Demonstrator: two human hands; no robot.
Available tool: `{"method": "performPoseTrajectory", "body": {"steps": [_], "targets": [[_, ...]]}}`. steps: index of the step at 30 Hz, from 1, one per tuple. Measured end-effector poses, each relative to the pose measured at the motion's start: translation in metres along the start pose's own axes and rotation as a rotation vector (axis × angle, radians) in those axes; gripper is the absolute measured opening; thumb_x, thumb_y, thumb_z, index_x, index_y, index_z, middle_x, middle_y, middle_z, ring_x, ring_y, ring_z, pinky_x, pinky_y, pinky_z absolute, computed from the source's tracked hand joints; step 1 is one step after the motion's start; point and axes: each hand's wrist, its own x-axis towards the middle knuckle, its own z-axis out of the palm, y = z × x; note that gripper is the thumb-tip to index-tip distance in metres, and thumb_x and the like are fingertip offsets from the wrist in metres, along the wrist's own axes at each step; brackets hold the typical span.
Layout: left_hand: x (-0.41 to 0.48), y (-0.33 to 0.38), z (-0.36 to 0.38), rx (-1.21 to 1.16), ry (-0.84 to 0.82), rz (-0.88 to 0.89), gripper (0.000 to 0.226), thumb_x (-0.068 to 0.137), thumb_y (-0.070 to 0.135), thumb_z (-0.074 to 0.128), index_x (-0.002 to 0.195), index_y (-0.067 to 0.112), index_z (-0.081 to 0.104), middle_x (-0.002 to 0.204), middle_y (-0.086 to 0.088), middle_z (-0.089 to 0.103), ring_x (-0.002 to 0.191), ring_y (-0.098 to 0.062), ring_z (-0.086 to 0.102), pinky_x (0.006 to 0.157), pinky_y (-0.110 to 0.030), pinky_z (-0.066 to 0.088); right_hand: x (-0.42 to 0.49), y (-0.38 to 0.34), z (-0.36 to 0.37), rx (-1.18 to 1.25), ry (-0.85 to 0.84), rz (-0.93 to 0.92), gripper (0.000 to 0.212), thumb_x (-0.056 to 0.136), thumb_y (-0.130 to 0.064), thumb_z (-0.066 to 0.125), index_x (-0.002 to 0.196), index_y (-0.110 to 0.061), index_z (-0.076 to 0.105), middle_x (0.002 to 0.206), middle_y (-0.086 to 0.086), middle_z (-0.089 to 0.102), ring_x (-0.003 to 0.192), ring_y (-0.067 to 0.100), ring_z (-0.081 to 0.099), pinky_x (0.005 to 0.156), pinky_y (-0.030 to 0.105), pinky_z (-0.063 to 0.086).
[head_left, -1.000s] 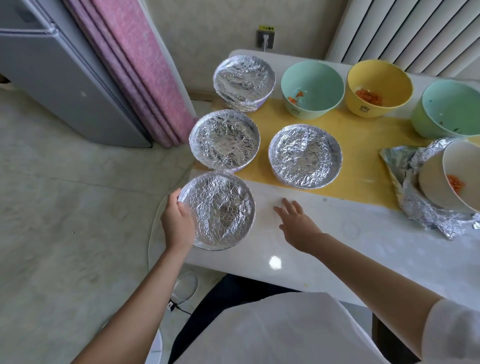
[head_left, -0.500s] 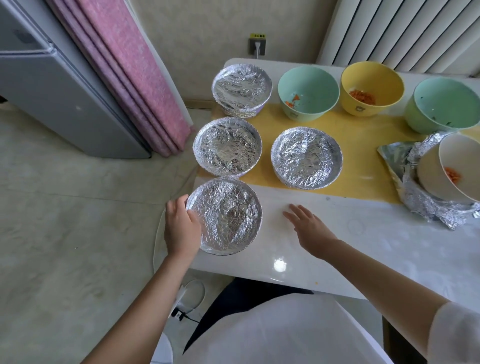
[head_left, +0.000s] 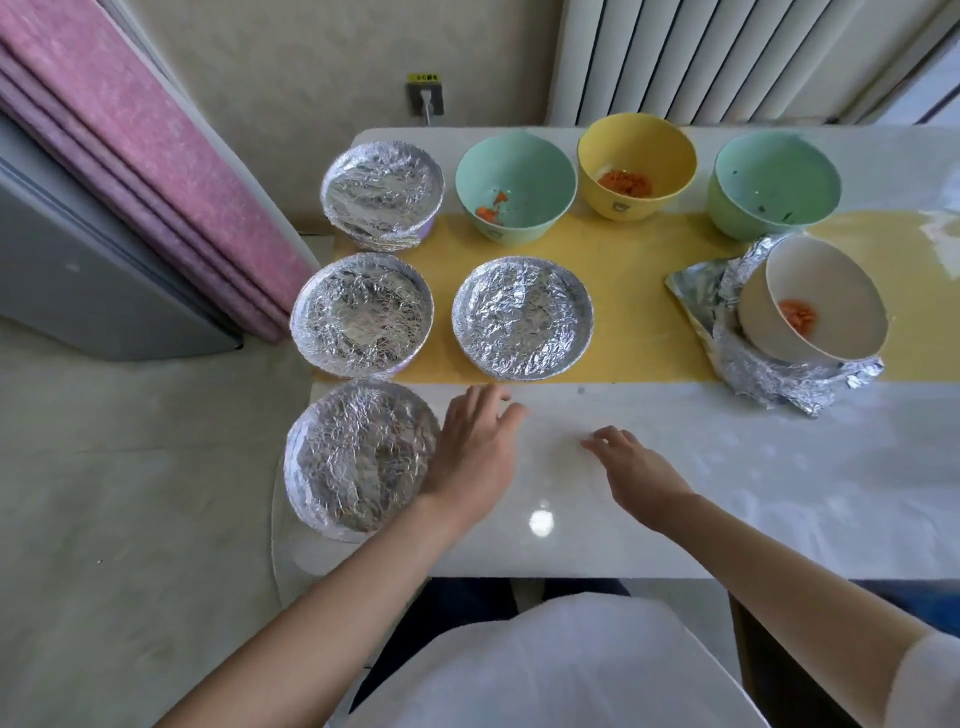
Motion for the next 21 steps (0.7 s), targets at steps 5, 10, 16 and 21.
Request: {"method": "performPoseTrajectory", "body": {"steps": [5, 10, 16, 21], "targets": [[0.016, 0.042, 0.053, 0.028, -0.214, 0.183, 0.044, 0.063, 0.003, 0.024, 0.080, 0.012, 0.064, 0.091, -0.009, 0.057, 0.083, -0.023, 0.044, 0.070, -0.031, 0.040, -0.031, 0.061, 0.004, 0.088, 0.062, 0.016, 0.056, 0.083, 0.010, 0.042, 0.133, -0.014, 0.049, 0.137, 0.008, 0.045, 0.119, 0.028, 0.047, 0.087, 0.036, 0.048], [0.030, 0.069, 0.094, 0.048, -0.529, 0.162, 0.041, 0.069, -0.007, 0.042, 0.104, 0.008, 0.057, 0.118, -0.014, 0.047, 0.107, -0.032, 0.045, 0.080, -0.035, 0.045, -0.051, 0.109, -0.013, 0.326, 0.187, 0.325, 0.036, 0.098, -0.009, 0.038, 0.134, -0.009, 0.041, 0.132, 0.010, 0.048, 0.112, 0.030, 0.054, 0.080, 0.039, 0.046], [0.066, 0.094, 0.120, 0.099, -0.567, -0.023, 0.031, 0.091, 0.007, 0.040, 0.120, 0.014, 0.045, 0.122, -0.006, 0.040, 0.114, -0.026, 0.041, 0.087, -0.036, 0.040, -0.072, 0.156, -0.055, 0.507, 0.618, 0.528, 0.019, 0.099, -0.019, 0.036, 0.115, -0.010, 0.042, 0.102, 0.007, 0.056, 0.082, 0.035, 0.054, 0.065, 0.034, 0.034], [0.134, 0.120, 0.117, -0.359, -0.365, -0.301, 0.031, 0.095, 0.011, 0.046, 0.125, 0.003, 0.051, 0.127, -0.015, 0.046, 0.118, -0.029, 0.046, 0.095, -0.026, 0.030, -0.060, 0.202, -0.078, 0.807, 0.784, 0.762, 0.041, 0.091, -0.040, 0.033, 0.116, -0.008, 0.040, 0.109, 0.011, 0.052, 0.090, 0.031, 0.057, 0.076, 0.035, 0.040]]}}
